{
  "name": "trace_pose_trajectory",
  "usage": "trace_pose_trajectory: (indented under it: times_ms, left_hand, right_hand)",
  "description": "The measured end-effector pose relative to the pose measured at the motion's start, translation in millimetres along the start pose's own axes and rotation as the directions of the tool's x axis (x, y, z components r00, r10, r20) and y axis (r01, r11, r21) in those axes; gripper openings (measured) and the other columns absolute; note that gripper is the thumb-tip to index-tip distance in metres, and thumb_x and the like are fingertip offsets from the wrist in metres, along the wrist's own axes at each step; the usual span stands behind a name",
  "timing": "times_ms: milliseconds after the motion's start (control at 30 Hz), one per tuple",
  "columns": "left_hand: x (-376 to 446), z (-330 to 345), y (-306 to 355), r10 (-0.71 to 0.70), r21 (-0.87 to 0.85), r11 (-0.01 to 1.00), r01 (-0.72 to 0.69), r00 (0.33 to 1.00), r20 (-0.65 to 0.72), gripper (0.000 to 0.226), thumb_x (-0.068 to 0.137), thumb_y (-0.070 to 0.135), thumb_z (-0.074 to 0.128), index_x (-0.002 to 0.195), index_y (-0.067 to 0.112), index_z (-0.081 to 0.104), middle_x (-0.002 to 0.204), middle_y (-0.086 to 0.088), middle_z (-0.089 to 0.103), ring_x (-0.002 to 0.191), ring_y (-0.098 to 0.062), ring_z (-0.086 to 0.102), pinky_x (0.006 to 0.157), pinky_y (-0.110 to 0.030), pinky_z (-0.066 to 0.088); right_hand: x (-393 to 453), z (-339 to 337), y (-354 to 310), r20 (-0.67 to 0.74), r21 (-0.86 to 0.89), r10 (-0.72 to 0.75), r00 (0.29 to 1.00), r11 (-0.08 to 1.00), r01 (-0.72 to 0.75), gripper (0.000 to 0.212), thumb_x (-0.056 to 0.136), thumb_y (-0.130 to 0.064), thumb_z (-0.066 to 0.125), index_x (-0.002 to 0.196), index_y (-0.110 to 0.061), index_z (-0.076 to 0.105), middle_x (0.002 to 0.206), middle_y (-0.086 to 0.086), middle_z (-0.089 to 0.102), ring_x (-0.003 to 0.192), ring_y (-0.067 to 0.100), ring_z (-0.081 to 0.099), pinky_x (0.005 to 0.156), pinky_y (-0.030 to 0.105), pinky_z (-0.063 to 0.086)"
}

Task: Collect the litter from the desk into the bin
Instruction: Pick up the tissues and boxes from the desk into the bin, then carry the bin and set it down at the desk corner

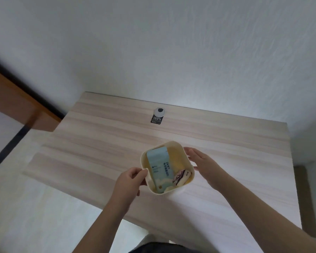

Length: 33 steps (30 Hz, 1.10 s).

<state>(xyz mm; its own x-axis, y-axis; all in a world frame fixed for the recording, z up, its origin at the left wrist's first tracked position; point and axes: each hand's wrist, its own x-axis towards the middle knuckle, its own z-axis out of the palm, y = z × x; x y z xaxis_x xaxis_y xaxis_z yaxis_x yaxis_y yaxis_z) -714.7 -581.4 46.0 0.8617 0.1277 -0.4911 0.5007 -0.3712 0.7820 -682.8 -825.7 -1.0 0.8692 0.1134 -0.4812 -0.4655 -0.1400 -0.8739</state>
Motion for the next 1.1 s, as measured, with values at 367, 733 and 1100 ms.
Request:
trace_pose_trajectory:
  times_ms: [367, 733, 1100]
  left_hand:
    - [-32.4, -71.6, -14.8, 0.043, -0.045, 0.998, -0.047, 0.996, -0.080, 0.020, 0.093, 0.024, 0.063, 0.081, 0.011, 0.072, 0.076, -0.008, 0.074, 0.073, -0.025, 0.064, 0.048, -0.028, 0.042]
    - [-61.1, -184.5, -95.5, 0.007, -0.179, 0.983, -0.029, 0.992, -0.125, 0.022, 0.097, 0.023, 0.056, 0.089, 0.012, 0.072, 0.084, -0.008, 0.074, 0.078, -0.017, 0.067, 0.054, -0.028, 0.045]
    - [-90.0, -319.5, -185.3, -0.052, -0.255, 0.967, -0.028, 0.952, -0.301, 0.028, 0.099, 0.028, 0.051, 0.090, 0.012, 0.072, 0.090, -0.014, 0.073, 0.077, -0.020, 0.065, 0.065, -0.029, 0.054]
  right_hand:
    - [0.6, 82.7, -11.3, 0.242, 0.080, 0.196, 0.950, 0.972, -0.221, 0.072, 0.073, -0.086, 0.038, 0.117, -0.035, 0.064, 0.120, 0.000, 0.067, 0.117, 0.022, 0.058, 0.102, 0.048, 0.045]
    - [-5.4, 219.1, 0.9, 0.317, 0.120, 0.195, 0.928, 0.963, -0.243, 0.056, 0.085, -0.065, 0.051, 0.124, -0.026, 0.060, 0.122, 0.006, 0.066, 0.114, 0.026, 0.061, 0.096, 0.048, 0.050]
    - [-32.8, 384.1, -15.4, 0.404, -0.110, 0.088, 0.911, 0.993, -0.048, 0.031, 0.092, -0.061, 0.041, 0.118, -0.053, 0.056, 0.134, -0.015, 0.057, 0.124, 0.007, 0.050, 0.110, 0.038, 0.035]
